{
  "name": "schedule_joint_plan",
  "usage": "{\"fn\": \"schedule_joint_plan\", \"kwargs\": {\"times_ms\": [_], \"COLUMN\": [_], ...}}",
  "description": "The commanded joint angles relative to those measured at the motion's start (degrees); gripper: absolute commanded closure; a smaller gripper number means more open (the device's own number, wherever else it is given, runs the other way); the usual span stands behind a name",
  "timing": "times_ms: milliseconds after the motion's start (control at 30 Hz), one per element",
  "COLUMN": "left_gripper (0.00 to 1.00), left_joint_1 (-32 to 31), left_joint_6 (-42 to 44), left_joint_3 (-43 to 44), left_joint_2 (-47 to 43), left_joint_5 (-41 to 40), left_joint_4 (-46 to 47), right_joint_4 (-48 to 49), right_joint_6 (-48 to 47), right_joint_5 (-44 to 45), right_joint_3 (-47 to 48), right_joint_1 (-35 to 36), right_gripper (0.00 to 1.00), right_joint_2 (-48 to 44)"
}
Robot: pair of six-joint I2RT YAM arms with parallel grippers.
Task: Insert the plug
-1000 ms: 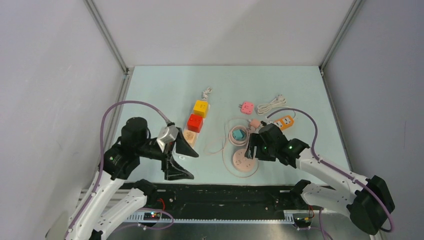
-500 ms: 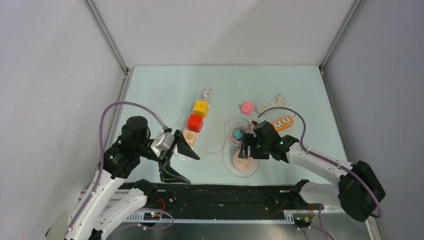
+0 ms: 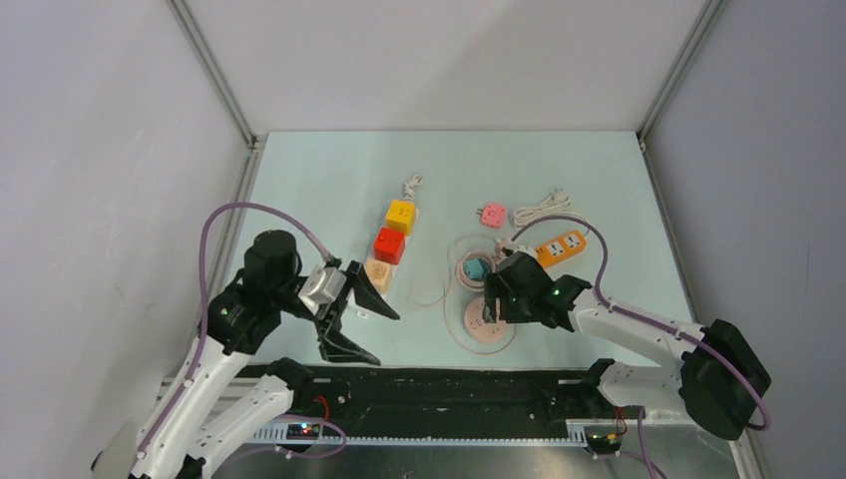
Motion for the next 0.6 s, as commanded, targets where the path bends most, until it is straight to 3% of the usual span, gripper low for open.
{"fn": "schedule_joint_plan", "kwargs": {"times_ms": [0, 167, 367, 567], "left_gripper": [0.18, 0.26, 0.47, 0.47], "left_joint_1": [0.36, 0.36, 0.37, 0.37], "left_joint_6": [-2.28, -4.59, -11.36, -19.36], "left_joint_3": [0.59, 1.43, 0.39, -2.47], "left_joint_2": [1.17, 2.56, 2.02, -1.31], "left_joint_5": [-11.28, -18.74, -30.92, -48.4], "left_joint_4": [0.5, 0.82, 5.84, 11.29], "right_joint_4": [-2.93, -3.56, -0.32, 5.86], "right_joint_6": [2.73, 4.26, 4.89, 5.89], "right_joint_5": [4.43, 4.07, -2.19, -7.28], "right_joint_3": [2.23, 2.18, 2.23, 2.23], "right_joint_1": [0.03, 0.44, 0.7, 2.23], "right_gripper": [0.24, 0.27, 0.36, 0.4], "right_joint_2": [-0.01, 0.34, 3.14, 5.68]}}
